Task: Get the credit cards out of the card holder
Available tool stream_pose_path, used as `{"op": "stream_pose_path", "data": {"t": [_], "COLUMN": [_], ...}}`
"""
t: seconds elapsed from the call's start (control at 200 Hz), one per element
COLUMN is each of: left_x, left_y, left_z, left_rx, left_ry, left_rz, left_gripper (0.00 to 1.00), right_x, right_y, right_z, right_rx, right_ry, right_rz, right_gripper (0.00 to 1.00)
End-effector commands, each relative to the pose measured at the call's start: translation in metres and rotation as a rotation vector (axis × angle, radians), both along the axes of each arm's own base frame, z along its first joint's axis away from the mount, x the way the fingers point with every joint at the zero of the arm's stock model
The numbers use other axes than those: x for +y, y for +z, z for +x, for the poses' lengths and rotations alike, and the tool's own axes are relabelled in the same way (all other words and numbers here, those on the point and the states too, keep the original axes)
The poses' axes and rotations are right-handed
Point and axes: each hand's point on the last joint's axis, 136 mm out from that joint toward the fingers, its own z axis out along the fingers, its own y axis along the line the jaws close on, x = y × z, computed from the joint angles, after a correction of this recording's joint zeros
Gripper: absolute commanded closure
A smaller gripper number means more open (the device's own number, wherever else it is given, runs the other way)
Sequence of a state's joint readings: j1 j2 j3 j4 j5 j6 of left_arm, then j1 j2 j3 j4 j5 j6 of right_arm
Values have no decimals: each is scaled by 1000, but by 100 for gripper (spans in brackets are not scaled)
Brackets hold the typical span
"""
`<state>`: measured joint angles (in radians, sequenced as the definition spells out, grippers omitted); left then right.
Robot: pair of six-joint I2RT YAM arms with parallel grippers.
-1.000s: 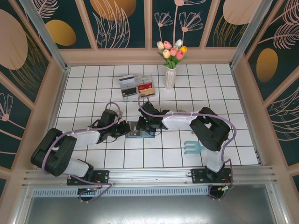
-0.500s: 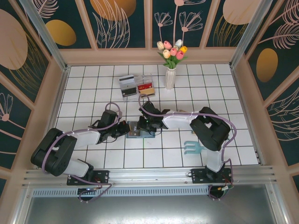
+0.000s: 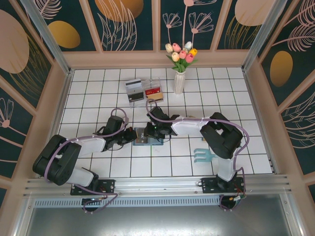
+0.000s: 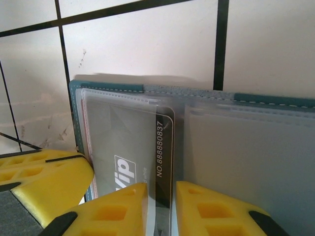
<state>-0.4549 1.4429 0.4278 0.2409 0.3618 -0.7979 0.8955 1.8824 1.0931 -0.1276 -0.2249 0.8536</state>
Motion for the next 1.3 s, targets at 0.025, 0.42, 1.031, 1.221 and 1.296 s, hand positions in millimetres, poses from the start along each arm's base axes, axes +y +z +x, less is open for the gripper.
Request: {"op": "stream_pose_path", "data": {"t": [0.025,0.42,1.031,1.221,1.296], "left_x": [8,9,5,-4,-9], "left_y": [-20,-20,0,19,28], "left_z": [-14,-15,-4,-1,0], "left_rx": [58,56,2,-49,-74], "left_ry": [-3,-7,-21,-53,-69], "left_rz": [49,54,54,-2,-30], "left_gripper": [100,100,100,100,100], "right_x": [6,2,-23,-23,-21], "right_y": [-4,-2,-1,-1,0], "right_z": [-5,-3,-9,-8,-7], "right_rx": [14,6,25,22,19], "right_ry": [55,45,27,24,24], "right_rz": [29,25,-24,-22,-15], "right_gripper": [81,95,95,95,95]}}
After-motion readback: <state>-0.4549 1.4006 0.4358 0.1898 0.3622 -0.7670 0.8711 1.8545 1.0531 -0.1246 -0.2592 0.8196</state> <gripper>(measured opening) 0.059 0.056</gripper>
